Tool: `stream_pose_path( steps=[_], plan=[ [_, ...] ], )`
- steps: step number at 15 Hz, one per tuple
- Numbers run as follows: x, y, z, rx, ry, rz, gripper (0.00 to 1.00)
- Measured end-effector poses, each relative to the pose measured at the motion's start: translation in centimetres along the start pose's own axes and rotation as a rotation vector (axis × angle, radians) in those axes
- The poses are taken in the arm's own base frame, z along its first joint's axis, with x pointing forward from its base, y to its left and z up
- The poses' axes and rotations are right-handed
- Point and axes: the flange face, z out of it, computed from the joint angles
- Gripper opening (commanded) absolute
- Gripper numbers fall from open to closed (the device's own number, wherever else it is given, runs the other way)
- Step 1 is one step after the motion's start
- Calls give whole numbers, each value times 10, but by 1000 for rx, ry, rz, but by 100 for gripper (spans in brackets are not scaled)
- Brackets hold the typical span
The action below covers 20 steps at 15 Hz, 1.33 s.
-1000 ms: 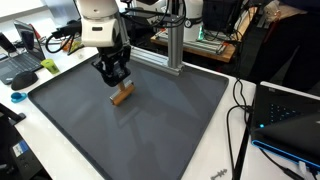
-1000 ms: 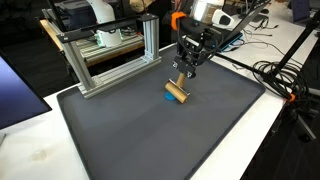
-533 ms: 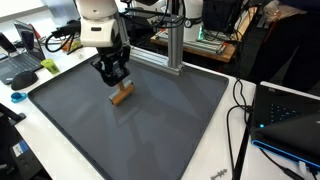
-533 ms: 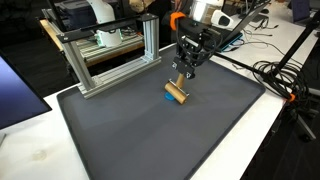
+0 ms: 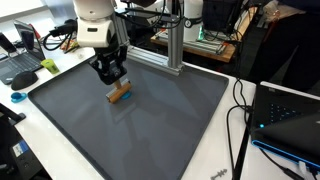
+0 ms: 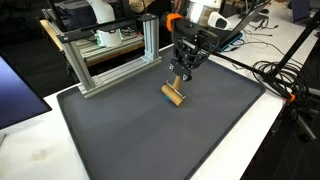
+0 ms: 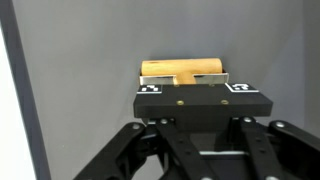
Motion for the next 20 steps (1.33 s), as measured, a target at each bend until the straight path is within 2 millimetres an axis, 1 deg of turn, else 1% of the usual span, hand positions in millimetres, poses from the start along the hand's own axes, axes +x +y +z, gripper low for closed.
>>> stream_pose_path(
  steps=[5,14,20],
  plan=[
    [-1,-1,2,-2,-16,4,22],
    [4,-4,6,-10,-58,4,22],
    [15,-6,0,-16,-46,-17,22]
  ],
)
